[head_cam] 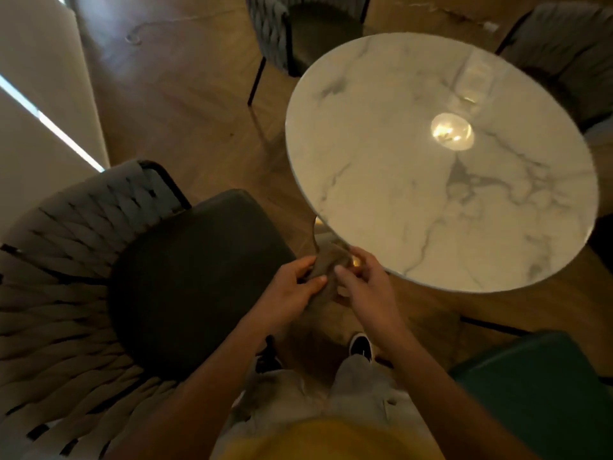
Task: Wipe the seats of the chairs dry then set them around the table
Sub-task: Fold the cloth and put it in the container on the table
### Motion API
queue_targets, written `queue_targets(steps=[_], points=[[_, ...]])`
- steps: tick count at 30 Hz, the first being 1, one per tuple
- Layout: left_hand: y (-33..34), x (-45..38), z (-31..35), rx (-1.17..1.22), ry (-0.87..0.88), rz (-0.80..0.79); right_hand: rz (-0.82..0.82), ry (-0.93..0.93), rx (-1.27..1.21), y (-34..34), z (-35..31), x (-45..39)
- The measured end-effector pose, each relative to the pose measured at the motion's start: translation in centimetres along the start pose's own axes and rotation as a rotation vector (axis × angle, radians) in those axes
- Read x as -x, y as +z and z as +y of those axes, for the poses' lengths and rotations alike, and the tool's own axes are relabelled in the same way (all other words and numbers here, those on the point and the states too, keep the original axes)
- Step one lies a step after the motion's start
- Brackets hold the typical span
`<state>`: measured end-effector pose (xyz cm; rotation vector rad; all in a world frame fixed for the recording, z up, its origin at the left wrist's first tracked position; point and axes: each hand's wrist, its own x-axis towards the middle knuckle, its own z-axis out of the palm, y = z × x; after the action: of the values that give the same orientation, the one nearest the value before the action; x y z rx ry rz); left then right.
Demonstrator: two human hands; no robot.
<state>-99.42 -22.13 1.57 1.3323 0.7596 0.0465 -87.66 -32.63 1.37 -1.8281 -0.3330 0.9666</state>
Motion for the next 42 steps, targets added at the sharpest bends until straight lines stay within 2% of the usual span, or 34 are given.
queue_targets(steps=[3,6,9,14,19,23,27,33,37,42], points=[[3.3,-1.6,3.0,-0.066,0.014,-0.047,0.054,-0.034,0.106,-4.6,-1.5,-0.4],[7.2,-3.7,5.4,-0.161,0.042,-0.114,0.012,-0.101,0.197,-9.6,-3.1,-1.3],[11.2,-5.8,7.4,-0.196,0.044,-0.151,-0.011,-0.122,0.147,-14.8,-4.0,-2.4],[16.4,-9.1,10.0,-0.172,-0.027,-0.194,-0.053,-0.038,-0.007,-22.2,-4.1,-4.2],[20.6,-12.4,11.4,-0.056,-0.129,-0.193,-0.093,0.029,-0.022,-27.8,-4.2,-6.1],[21.9,-14.3,11.6,0.232,-0.214,-0.111,0.000,0.063,-0.098,-30.0,-4.5,-8.0],[22.4,-17.2,11.7,0.312,-0.205,-0.018,0.112,0.108,-0.159,-30.8,-4.5,-10.4],[22.4,-23.9,13.7,0.247,-0.119,0.141,0.151,0.137,-0.225,-31.5,-5.2,-14.9],[21.0,-29.5,16.1,0.118,-0.011,0.097,0.187,0.065,-0.215,-31.8,-7.1,-19.2],[18.6,-37.0,20.2,-0.015,0.035,-0.017,0.230,0.050,-0.258,-31.3,-10.0,-25.5]])
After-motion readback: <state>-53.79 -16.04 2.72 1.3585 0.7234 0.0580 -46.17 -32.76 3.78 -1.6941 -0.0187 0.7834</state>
